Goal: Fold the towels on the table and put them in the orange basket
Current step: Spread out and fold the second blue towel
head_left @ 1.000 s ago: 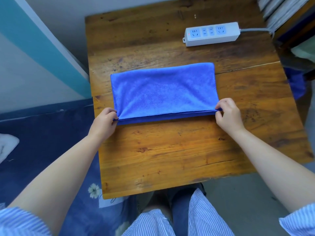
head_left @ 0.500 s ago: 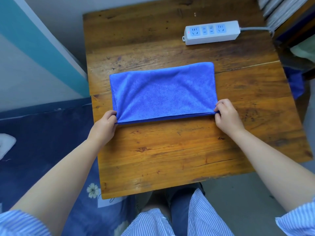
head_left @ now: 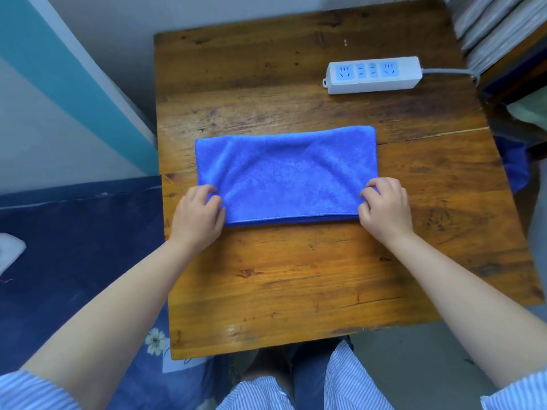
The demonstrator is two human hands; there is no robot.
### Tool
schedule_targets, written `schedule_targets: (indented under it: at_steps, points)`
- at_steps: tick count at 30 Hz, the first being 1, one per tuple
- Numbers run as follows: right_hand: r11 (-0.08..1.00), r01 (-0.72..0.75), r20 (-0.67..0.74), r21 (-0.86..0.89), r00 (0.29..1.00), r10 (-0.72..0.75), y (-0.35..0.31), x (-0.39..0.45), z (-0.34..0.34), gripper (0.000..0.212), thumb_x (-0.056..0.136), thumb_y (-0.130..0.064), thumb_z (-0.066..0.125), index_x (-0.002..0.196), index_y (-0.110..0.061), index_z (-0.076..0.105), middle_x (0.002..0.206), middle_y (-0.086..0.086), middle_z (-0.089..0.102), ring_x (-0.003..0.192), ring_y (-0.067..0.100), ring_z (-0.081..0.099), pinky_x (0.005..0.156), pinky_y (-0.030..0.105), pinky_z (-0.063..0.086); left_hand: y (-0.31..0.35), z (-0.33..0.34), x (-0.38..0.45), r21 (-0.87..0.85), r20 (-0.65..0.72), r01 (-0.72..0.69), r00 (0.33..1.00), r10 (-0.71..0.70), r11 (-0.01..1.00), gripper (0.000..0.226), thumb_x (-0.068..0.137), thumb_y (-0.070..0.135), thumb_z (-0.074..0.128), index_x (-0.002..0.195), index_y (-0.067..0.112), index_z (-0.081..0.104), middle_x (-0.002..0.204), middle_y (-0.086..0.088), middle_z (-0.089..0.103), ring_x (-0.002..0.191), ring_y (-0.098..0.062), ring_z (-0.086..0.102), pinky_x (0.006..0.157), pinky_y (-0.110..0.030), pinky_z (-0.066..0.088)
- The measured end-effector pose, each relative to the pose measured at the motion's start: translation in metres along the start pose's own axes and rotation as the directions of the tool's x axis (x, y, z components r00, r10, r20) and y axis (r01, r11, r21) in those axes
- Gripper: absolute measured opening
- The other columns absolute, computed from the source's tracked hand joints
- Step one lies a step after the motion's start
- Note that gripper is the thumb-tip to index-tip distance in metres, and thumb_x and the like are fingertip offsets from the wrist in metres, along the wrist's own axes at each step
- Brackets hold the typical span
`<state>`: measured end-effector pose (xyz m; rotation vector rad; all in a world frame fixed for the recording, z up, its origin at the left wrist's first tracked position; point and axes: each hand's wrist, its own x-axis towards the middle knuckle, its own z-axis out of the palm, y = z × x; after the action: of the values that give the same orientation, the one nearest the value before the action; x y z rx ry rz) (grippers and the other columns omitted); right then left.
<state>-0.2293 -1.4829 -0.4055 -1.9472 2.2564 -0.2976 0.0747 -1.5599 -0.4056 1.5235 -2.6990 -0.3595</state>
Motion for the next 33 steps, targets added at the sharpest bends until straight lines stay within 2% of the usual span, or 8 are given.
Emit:
schedule_targets:
  at_steps: [2, 4, 7, 10, 15, 24, 29, 33]
  points:
    - [0.995, 0.096, -0.015, 0.033, 0.995, -0.095, -0.018, 0.022, 0.004, 0.016, 0.058, 0.005, 0.054, 0.07, 0.007, 0.065, 0.08, 0.024, 0.066, 0.08, 0.044, 0.064, 0.067, 0.046, 0.051, 0.023, 0.006, 0.025, -0.084, -0.068, -0.03, 0.997, 0.024, 0.996, 0.012, 0.069, -0.004, 0.06, 0.078, -0.011, 0.065, 0.089, -0.028, 0.065, 0.078, -0.043, 0.064, 0.063, -0.045, 0.054]
    - [0.984, 0.167, 0.0, 0.063, 0.986, -0.167, -0.034, 0.047, 0.013, 0.024, 0.062, 0.01, 0.053, 0.082, 0.01, 0.066, 0.095, 0.029, 0.066, 0.098, 0.05, 0.06, 0.081, 0.054, 0.049, 0.046, 0.017, 0.054, -0.182, -0.11, 0.003, 0.994, -0.023, 0.983, 0.023, 0.076, -0.008, 0.057, 0.097, -0.013, 0.063, 0.109, -0.032, 0.061, 0.1, -0.046, 0.06, 0.084, -0.047, 0.051]
    - [0.982, 0.166, 0.109, 0.092, 0.978, -0.176, -0.05, 0.078, 0.029, 0.039, 0.079, 0.009, 0.044, 0.117, 0.009, 0.055, 0.133, 0.027, 0.047, 0.131, 0.044, 0.033, 0.11, 0.051, 0.024, 0.061, 0.031, 0.09, -0.216, -0.023, 0.17, 0.983, -0.179, 0.961, 0.044, 0.095, 0.009, 0.036, 0.137, -0.002, 0.034, 0.149, -0.018, 0.027, 0.141, -0.028, 0.022, 0.115, -0.034, 0.015]
    - [0.978, 0.206, 0.223, 0.037, 0.952, -0.209, -0.055, 0.102, 0.047, 0.047, 0.094, -0.01, 0.032, 0.14, -0.004, 0.028, 0.153, 0.01, 0.018, 0.143, 0.028, 0.008, 0.116, 0.039, 0.002, 0.058, 0.048, 0.113, -0.118, 0.015, 0.201, 0.98, -0.201, 0.972, 0.05, 0.098, 0.021, 0.027, 0.145, 0.007, 0.016, 0.156, -0.007, 0.011, 0.145, -0.021, 0.004, 0.115, -0.034, 0.003]
    - [0.965, 0.248, 0.367, -0.079, 0.908, -0.204, -0.051, 0.112, 0.069, 0.057, 0.097, -0.035, 0.027, 0.146, -0.015, 0.006, 0.156, 0.001, 0.0, 0.144, 0.022, -0.005, 0.115, 0.036, -0.008, 0.048, 0.065, 0.121, -0.027, 0.109, 0.198, 0.975, -0.194, 0.98, 0.058, 0.096, 0.036, 0.03, 0.147, 0.016, 0.011, 0.157, -0.002, 0.005, 0.145, -0.018, -0.002, 0.114, -0.034, -0.006]
    - [0.995, -0.026, 0.275, -0.095, 0.96, 0.051, 0.004, 0.112, 0.058, 0.056, 0.095, -0.039, 0.032, 0.145, -0.021, 0.015, 0.156, 0.001, 0.009, 0.144, 0.023, 0.0, 0.114, 0.037, -0.006, -0.009, 0.056, 0.112, -0.02, 0.093, 0.332, 0.94, -0.329, 0.943, 0.062, 0.093, 0.044, 0.038, 0.146, 0.016, 0.019, 0.156, -0.007, 0.011, 0.144, -0.027, 0.002, 0.114, -0.037, 0.001]
    - [0.973, -0.219, 0.284, -0.072, 0.931, 0.231, 0.04, 0.101, 0.043, 0.055, 0.096, -0.036, 0.031, 0.145, -0.019, 0.013, 0.156, 0.005, 0.004, 0.144, 0.027, -0.003, 0.116, 0.04, 0.0, -0.04, 0.047, 0.104, -0.025, 0.095, 0.455, 0.888, -0.451, 0.89, 0.06, 0.095, 0.041, 0.034, 0.146, 0.014, 0.018, 0.156, -0.007, 0.009, 0.144, -0.025, 0.004, 0.115, -0.042, 0.007]
    - [0.963, -0.26, 0.246, -0.063, 0.932, 0.268, 0.037, 0.096, 0.034, 0.056, 0.097, -0.033, 0.029, 0.146, -0.013, 0.01, 0.156, 0.01, 0.001, 0.143, 0.027, -0.006, 0.116, 0.04, -0.004, -0.041, 0.038, 0.097, 0.003, 0.045, 0.524, 0.851, -0.523, 0.852, 0.061, 0.095, 0.038, 0.033, 0.146, 0.01, 0.013, 0.156, -0.01, 0.005, 0.145, -0.024, -0.001, 0.115, -0.045, 0.002]
